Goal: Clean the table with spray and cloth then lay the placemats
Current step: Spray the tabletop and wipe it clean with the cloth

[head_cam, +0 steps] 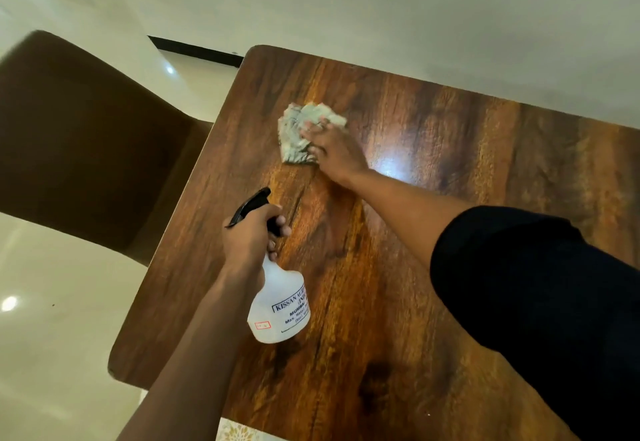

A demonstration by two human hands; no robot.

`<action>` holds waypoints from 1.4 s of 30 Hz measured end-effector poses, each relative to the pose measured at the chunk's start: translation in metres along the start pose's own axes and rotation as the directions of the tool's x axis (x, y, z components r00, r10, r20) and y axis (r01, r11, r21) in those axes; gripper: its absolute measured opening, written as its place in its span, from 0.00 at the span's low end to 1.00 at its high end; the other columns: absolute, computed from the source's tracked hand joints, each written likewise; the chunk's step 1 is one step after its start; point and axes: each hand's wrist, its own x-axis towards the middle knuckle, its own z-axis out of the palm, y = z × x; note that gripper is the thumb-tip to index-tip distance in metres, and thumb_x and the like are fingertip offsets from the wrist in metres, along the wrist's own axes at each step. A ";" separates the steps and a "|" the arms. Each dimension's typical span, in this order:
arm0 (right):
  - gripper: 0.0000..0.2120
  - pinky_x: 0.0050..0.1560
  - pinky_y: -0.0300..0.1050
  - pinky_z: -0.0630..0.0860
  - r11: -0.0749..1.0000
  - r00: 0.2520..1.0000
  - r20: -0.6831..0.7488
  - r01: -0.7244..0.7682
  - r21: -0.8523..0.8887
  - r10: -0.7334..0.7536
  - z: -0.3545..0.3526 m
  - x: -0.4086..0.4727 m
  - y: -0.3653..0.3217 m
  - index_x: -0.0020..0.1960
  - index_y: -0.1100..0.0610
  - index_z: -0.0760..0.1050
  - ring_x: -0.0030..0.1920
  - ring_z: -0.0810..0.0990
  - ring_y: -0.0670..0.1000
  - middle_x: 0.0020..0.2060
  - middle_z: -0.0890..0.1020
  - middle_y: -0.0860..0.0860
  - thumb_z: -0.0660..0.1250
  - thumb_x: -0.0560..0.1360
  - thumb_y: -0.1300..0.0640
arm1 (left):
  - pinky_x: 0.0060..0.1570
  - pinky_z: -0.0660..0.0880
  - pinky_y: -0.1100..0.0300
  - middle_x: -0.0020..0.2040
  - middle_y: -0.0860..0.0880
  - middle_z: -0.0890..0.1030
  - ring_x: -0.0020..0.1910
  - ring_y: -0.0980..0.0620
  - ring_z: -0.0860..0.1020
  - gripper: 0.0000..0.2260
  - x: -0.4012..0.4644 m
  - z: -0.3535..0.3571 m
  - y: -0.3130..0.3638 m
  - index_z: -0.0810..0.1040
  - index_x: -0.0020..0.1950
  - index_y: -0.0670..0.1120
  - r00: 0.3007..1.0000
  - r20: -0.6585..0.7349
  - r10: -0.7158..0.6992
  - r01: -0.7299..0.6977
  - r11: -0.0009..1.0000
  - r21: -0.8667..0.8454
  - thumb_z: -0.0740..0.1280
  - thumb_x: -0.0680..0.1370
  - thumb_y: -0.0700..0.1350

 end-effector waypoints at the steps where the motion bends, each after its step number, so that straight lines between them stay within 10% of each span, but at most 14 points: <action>1: 0.22 0.80 0.58 0.56 0.998 0.997 -0.040 -0.069 0.000 0.069 -0.005 0.006 0.010 0.78 0.47 0.68 0.81 0.58 0.54 0.80 0.65 0.45 0.63 0.84 0.55 | 0.23 0.66 0.64 0.34 0.45 0.83 0.23 0.57 0.68 0.08 0.000 -0.001 -0.003 0.82 0.41 0.44 1.000 0.003 -0.005 0.005 1.000 -0.006 0.71 0.80 0.44; 8: 0.25 0.82 0.57 0.53 0.930 0.920 -0.178 -0.364 -0.052 0.350 -0.014 0.003 0.028 0.81 0.53 0.62 0.82 0.55 0.59 0.81 0.62 0.52 0.60 0.85 0.60 | 0.23 0.66 0.64 0.35 0.45 0.83 0.23 0.57 0.68 0.09 -0.002 0.000 -0.008 0.82 0.40 0.44 0.999 0.020 -0.027 0.028 0.999 -0.029 0.71 0.80 0.44; 19: 0.23 0.79 0.59 0.59 0.993 0.993 0.030 0.112 -0.029 -0.112 -0.020 -0.180 0.030 0.75 0.58 0.73 0.79 0.65 0.61 0.76 0.72 0.55 0.63 0.80 0.64 | 0.23 0.64 0.61 0.34 0.46 0.82 0.23 0.55 0.66 0.10 -0.040 0.036 -0.036 0.82 0.39 0.43 0.992 0.088 -0.091 0.088 0.996 0.028 0.72 0.80 0.45; 29: 0.24 0.81 0.52 0.53 0.849 0.830 -0.204 -0.527 0.017 0.519 -0.066 -0.291 0.110 0.79 0.50 0.67 0.82 0.57 0.56 0.79 0.66 0.48 0.60 0.84 0.61 | 0.25 0.66 0.61 0.34 0.44 0.83 0.23 0.53 0.68 0.09 -0.115 0.094 -0.091 0.83 0.41 0.41 0.989 0.146 -0.025 0.018 0.999 0.050 0.72 0.79 0.43; 37: 0.21 0.79 0.62 0.60 0.995 0.995 0.102 0.006 0.096 -0.016 -0.026 -0.422 0.055 0.71 0.54 0.77 0.79 0.65 0.58 0.74 0.74 0.51 0.67 0.79 0.65 | 0.26 0.65 0.60 0.37 0.44 0.83 0.25 0.54 0.67 0.11 -0.178 0.103 -0.156 0.82 0.41 0.42 0.987 0.154 -0.044 0.023 0.991 0.134 0.70 0.82 0.46; 42: 0.22 0.80 0.57 0.57 0.999 0.993 0.115 -0.021 0.048 0.015 -0.053 -0.451 0.098 0.75 0.49 0.72 0.81 0.60 0.53 0.77 0.69 0.45 0.65 0.82 0.60 | 0.25 0.65 0.62 0.37 0.45 0.82 0.25 0.55 0.68 0.09 -0.204 0.092 -0.175 0.83 0.44 0.44 0.992 0.128 0.016 -0.029 0.995 0.098 0.70 0.82 0.45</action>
